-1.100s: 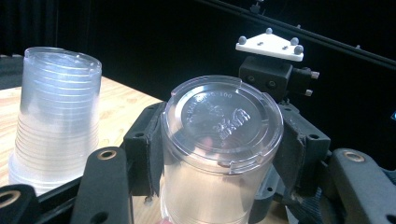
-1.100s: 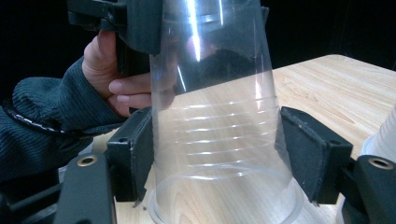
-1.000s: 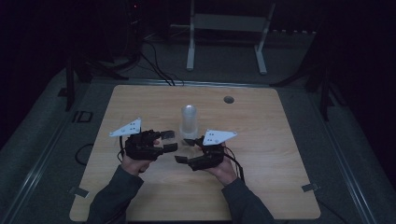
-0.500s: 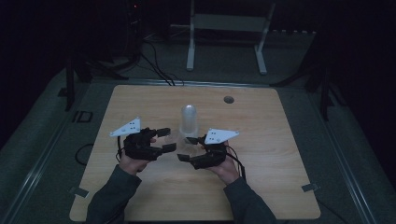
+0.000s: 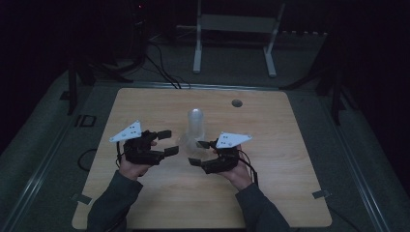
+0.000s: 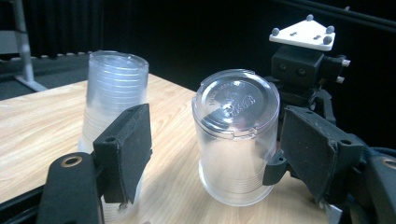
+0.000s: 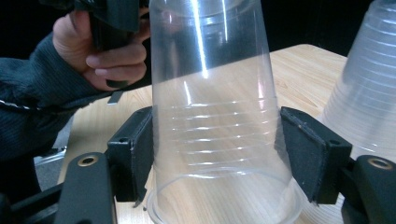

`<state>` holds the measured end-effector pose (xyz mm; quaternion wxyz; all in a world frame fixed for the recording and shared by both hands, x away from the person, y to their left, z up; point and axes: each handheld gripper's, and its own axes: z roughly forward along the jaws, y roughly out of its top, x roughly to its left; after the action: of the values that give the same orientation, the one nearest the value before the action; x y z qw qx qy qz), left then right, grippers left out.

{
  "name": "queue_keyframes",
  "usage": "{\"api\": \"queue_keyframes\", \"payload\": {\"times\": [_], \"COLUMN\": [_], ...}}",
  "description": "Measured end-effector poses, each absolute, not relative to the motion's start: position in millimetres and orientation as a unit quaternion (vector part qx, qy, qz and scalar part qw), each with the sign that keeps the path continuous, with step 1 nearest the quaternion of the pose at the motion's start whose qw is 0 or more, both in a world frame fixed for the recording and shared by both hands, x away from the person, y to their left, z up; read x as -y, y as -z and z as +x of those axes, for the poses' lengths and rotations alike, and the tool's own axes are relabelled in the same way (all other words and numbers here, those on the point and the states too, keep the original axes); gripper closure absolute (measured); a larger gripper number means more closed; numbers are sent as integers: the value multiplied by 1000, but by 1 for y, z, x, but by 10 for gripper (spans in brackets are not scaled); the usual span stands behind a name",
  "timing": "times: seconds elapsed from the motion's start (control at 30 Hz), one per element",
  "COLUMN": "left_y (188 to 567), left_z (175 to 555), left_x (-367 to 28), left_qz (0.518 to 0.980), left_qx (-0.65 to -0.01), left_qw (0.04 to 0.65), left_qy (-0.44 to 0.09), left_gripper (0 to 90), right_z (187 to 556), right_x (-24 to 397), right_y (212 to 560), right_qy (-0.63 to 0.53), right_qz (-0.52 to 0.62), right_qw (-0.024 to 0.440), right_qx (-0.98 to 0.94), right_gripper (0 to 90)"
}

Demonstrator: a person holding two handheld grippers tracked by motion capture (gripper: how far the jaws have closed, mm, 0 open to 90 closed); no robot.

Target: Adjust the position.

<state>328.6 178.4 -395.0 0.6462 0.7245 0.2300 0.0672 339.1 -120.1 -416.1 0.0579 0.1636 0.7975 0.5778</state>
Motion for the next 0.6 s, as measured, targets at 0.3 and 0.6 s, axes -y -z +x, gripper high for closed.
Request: {"api": "queue_keyframes", "payload": {"times": [0.3,0.6], "left_y": [394,393], "left_z": [327,326], "left_x": [-179,-177], "left_qz": [738,755], "left_qx": [-235,-234], "left_qw": [626,602], "left_qy": [-90,-109], "left_gripper": [254,254], "right_z": [340,342], "right_x": [121,122], "right_y": [413,407], "right_qy": [-553,-521], "right_qz": [164,162], "right_qw": [76,93], "right_qx": [-813,-833], "right_gripper": [307,308]}}
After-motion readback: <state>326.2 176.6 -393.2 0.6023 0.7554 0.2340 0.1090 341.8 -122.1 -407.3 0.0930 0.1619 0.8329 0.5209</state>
